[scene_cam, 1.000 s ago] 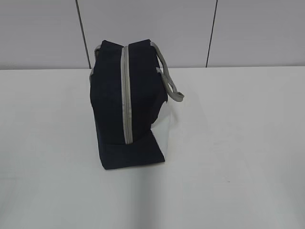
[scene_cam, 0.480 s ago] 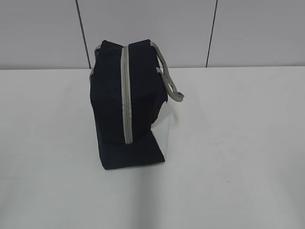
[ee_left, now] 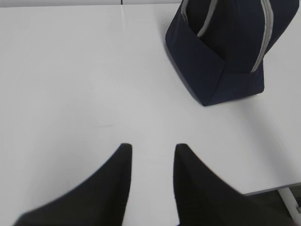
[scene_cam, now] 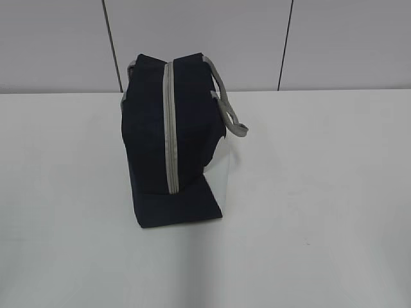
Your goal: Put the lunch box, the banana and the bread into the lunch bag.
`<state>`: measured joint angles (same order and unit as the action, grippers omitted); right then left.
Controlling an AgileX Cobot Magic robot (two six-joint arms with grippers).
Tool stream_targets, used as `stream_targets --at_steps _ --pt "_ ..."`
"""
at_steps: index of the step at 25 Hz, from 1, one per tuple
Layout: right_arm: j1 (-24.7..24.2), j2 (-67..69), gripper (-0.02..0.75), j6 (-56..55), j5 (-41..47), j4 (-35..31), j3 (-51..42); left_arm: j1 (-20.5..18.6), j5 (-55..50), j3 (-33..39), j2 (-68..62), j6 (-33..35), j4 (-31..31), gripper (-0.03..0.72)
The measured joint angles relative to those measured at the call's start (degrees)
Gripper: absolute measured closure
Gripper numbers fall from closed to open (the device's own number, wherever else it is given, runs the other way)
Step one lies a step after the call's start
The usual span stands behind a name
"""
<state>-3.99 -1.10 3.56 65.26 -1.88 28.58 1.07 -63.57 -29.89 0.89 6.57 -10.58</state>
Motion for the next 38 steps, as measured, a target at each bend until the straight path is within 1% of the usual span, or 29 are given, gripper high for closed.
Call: stream_targets --at_steps 2,5,7,26,34,38 --pt "0.0 0.0 0.227 0.0 0.0 0.0 0.0 -0.84 0.0 0.0 0.0 0.0 0.0 0.453" --pt "0.0 0.0 0.227 0.0 0.0 0.0 0.0 -3.52 0.0 0.0 0.0 0.0 0.0 0.453" --pt "0.0 0.0 0.227 0.0 0.0 0.0 0.0 -4.43 0.0 0.0 0.0 0.0 0.0 0.453" --pt "0.0 0.0 0.226 0.0 0.0 0.0 0.0 -4.59 0.0 0.0 0.0 0.0 0.0 0.453" --pt "0.0 0.0 0.226 0.0 0.0 0.0 0.0 -4.59 0.0 0.0 0.0 0.05 1.66 0.453" --pt "0.0 0.0 0.227 0.0 0.0 0.0 0.0 -4.59 0.0 0.0 0.0 2.34 2.15 0.453"
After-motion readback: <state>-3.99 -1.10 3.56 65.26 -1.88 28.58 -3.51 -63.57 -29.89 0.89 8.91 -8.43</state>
